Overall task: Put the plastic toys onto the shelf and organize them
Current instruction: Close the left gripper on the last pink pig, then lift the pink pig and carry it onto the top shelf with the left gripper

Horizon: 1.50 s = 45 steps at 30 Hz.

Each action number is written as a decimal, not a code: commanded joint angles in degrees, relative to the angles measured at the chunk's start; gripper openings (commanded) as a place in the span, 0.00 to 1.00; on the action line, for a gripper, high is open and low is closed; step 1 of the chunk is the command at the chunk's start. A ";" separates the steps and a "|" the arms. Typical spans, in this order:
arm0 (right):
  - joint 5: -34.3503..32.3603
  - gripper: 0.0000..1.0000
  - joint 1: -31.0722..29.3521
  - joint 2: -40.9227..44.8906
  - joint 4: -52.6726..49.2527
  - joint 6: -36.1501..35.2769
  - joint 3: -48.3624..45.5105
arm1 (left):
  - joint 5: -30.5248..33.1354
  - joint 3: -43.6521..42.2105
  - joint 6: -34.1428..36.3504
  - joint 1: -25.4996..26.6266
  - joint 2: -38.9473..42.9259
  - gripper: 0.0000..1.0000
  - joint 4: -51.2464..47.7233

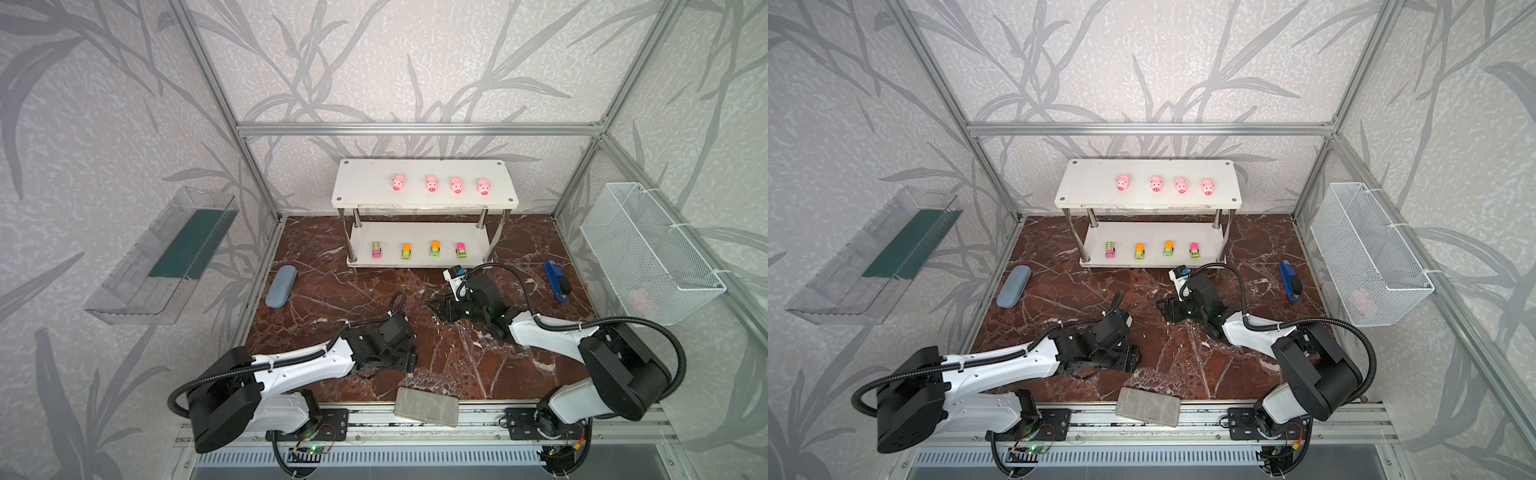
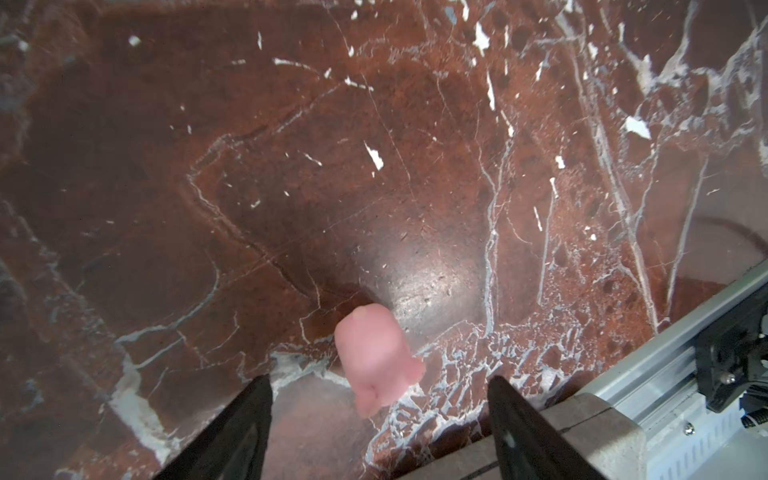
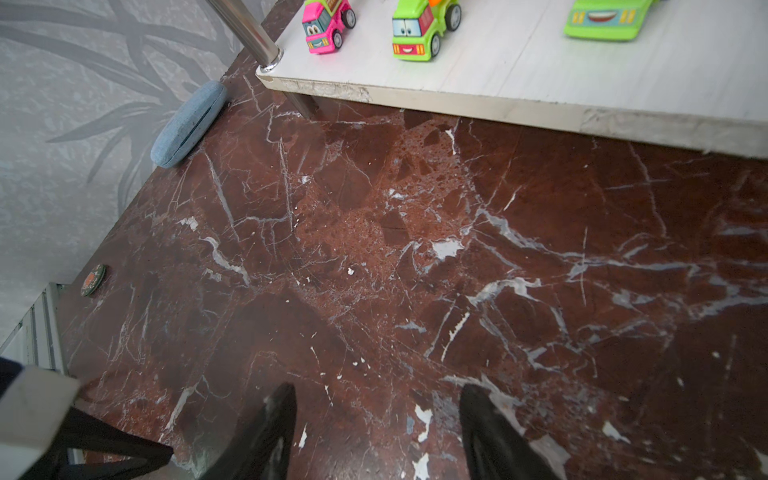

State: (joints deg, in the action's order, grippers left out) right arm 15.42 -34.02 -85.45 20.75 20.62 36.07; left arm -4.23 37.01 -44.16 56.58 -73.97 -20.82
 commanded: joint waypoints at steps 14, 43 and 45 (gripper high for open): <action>1.21 0.63 2.29 -1.37 3.65 1.77 -1.70 | 0.97 3.14 0.82 0.46 -7.77 0.66 -1.76; 3.04 0.62 4.05 -4.66 5.96 2.89 -1.97 | 5.39 4.52 15.00 0.55 -10.73 0.44 -9.99; 3.04 0.62 4.05 -4.81 6.14 2.96 -1.97 | 5.42 4.15 14.64 0.55 -10.56 0.47 -9.06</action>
State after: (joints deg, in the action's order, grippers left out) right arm 17.72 -30.26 -89.65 25.54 22.98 34.37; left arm -0.47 41.65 -30.48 56.95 -83.96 -28.93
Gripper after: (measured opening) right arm 0.616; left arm 0.465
